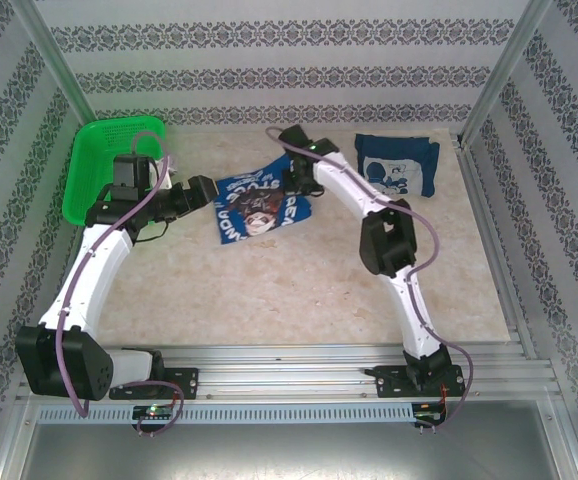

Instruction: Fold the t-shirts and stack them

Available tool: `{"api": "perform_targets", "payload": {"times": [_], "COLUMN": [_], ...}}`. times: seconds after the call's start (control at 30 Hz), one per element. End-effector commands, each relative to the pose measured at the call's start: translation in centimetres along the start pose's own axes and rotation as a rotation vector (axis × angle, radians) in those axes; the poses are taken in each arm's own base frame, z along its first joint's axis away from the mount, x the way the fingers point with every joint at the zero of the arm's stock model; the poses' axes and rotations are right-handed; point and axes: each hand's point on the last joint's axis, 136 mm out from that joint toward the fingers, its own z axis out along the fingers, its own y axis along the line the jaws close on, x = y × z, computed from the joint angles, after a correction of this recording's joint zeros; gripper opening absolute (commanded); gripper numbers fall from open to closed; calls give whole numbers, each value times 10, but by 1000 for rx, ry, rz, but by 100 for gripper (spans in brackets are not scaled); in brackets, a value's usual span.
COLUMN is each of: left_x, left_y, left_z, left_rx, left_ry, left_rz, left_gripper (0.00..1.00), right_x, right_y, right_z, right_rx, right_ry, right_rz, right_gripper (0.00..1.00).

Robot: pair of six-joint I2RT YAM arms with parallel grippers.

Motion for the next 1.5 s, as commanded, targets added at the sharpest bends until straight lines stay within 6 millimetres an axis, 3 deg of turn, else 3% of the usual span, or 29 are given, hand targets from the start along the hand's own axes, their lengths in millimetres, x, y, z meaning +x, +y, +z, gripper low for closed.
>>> {"api": "perform_targets", "payload": {"times": [0.0, 0.2, 0.53, 0.77, 1.03, 1.47], "left_x": [4, 7, 13, 15, 7, 10], "left_y": [4, 12, 24, 24, 22, 36], "left_z": [-1, 8, 13, 12, -2, -17], "left_rx": [-17, -27, -62, -68, -119, -209], "left_ry": [-2, 6, 15, 24, 7, -18], "left_rz": [32, 24, 17, 30, 61, 55], "left_gripper": [91, 91, 91, 92, 93, 94], "right_x": [-29, -46, -73, -79, -85, -58], "right_y": [-48, -100, -166, -233, -306, -380], "right_z": [-47, -61, -74, -75, -63, -26], "right_rx": [116, 173, 212, 245, 217, 121], "right_ry": [-115, -159, -212, -240, -267, -218], "right_rz": [-54, -31, 72, 174, 285, 473], "right_gripper": [0, 0, 0, 0, 0, 0]}}
